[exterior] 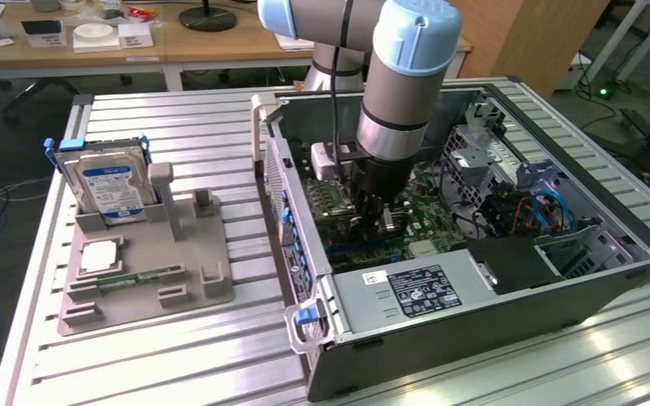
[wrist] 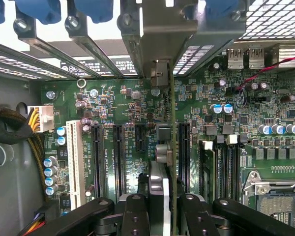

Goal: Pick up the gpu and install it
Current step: 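Insert the gpu into the slot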

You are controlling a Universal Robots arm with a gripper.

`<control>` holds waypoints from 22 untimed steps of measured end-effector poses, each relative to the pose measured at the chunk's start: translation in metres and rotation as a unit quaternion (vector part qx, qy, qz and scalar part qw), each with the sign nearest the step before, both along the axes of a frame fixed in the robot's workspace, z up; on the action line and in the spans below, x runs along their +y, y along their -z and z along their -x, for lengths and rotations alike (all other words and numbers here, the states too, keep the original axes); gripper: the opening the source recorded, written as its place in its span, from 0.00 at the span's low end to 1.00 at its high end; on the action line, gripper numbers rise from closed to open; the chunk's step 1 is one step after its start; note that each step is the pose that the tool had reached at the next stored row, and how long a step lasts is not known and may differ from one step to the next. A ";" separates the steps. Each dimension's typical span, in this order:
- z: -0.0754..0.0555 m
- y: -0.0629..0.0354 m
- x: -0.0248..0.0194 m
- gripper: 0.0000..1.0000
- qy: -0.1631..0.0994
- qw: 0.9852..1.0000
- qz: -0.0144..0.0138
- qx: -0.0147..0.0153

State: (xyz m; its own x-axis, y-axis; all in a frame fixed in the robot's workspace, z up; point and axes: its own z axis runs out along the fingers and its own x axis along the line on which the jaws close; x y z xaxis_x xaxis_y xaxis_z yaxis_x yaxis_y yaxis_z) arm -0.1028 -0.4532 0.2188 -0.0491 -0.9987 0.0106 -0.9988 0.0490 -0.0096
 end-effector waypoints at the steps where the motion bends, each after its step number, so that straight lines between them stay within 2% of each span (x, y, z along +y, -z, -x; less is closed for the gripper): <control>1: 0.000 0.0000 0.0000 0.28 0.000 1.000 0.000 0.000; 22: 0.001 0.0030 0.0000 0.28 0.000 1.000 0.000 0.001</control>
State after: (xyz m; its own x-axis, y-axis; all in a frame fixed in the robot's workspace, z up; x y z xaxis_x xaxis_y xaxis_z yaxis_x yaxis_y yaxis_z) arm -0.1041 -0.4532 0.2158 -0.0490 -0.9987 0.0110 -0.9988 0.0489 -0.0067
